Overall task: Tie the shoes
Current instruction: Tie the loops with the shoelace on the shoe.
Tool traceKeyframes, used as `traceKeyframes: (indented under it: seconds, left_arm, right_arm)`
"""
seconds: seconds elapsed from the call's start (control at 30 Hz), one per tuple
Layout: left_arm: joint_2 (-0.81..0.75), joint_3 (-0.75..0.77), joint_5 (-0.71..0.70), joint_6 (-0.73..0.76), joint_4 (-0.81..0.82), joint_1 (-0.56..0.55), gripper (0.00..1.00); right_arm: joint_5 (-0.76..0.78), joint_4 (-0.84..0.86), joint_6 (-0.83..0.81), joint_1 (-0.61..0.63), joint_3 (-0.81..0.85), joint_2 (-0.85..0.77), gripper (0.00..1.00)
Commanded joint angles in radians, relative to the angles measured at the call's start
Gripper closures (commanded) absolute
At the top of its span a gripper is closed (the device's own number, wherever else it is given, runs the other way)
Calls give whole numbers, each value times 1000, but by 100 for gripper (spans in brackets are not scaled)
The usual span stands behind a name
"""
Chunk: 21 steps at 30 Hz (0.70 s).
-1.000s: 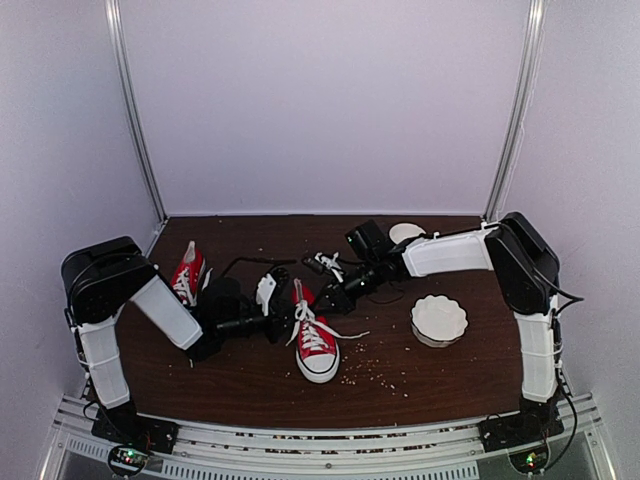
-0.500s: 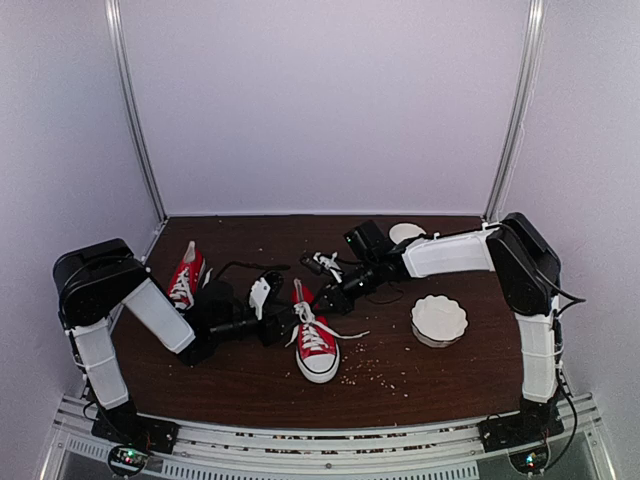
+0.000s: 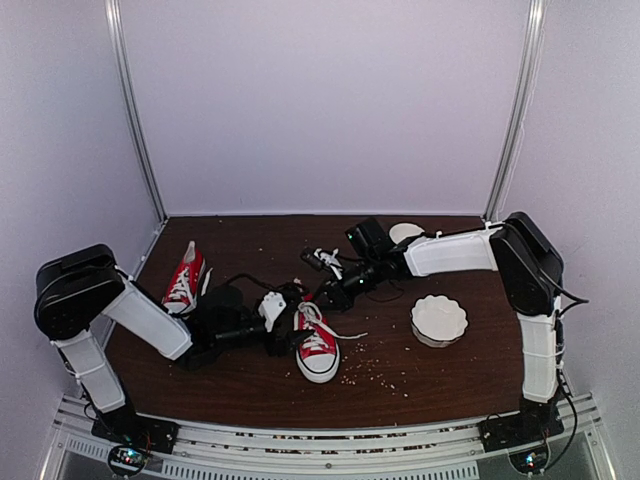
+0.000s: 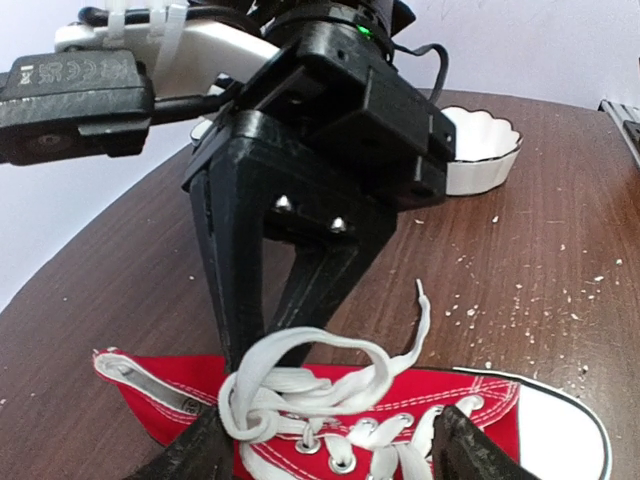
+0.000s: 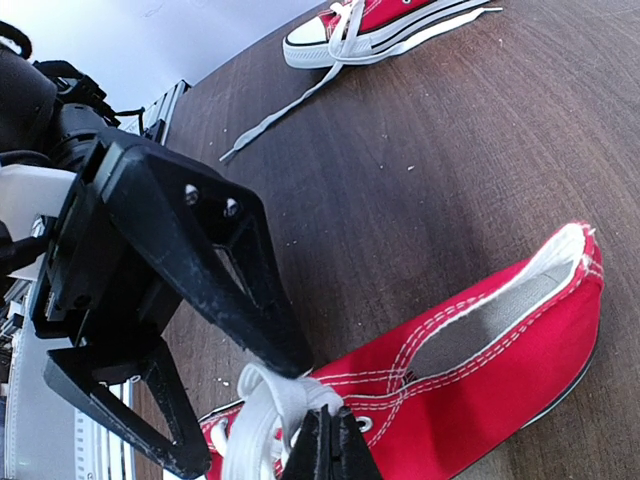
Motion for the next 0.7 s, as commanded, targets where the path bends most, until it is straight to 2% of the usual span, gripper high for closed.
traceKeyframes:
  seconds: [0.0,0.23,0.43,0.53,0.67]
  left_arm:
    - [-45,29,-121,108,-35,-3,30]
    - [-68,62,-196,254,-166,-42,28]
    - [-231,-66,-126,131,-1,-43,25]
    - [-296,-37,-129,23,-137,-42,32]
    - [-311,-54,-114,-84,-203,-42,49]
  right_arm:
    - [6,20,10,7,-13,-43,100]
    - [3,23,11,8,-10,-41,100]
    - [20,50,45,8,-21,-45,100]
    - [39,64,69,9,-32,-54,100]
    - [79,117,124,11,-73,-79,100]
